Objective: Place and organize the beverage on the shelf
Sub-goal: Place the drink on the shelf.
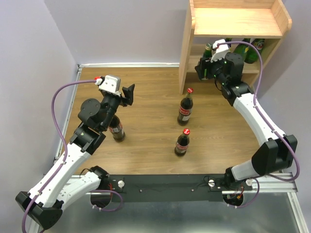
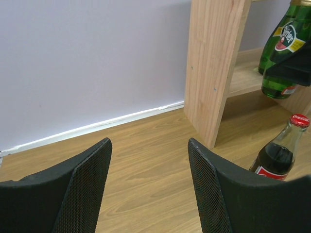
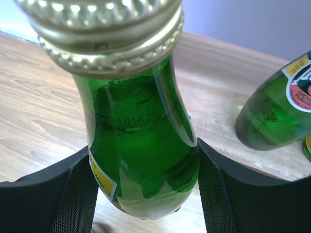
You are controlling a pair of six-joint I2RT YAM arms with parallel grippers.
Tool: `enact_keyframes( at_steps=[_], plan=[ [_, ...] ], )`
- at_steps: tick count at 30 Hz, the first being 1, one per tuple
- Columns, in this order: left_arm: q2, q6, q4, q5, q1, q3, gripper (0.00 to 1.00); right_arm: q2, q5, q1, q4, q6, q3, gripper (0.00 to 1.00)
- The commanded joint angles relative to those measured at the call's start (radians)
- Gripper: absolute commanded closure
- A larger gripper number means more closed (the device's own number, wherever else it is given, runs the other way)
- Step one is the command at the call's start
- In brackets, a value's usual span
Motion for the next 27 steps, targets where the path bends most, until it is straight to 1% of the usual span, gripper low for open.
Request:
enact_keyframes(
  at_steps=[1, 18, 27],
  plan=[
    [-0.005, 0.014, 0.022, -0.022, -0.004, -0.013, 0.28, 0.017, 0.031, -0.002, 0.202, -0.009, 0.031, 0.99],
    [0.003, 0.011, 0.022, -0.025, -0.004, -0.019, 0.28, 0.129, 0.088, -0.002, 0.271, 0.025, 0.087, 0.99],
    [0.0, 0.011, 0.022, -0.028, -0.004, -0.022, 0.28, 0.146, 0.088, -0.002, 0.274, 0.035, 0.112, 0.99]
  ],
)
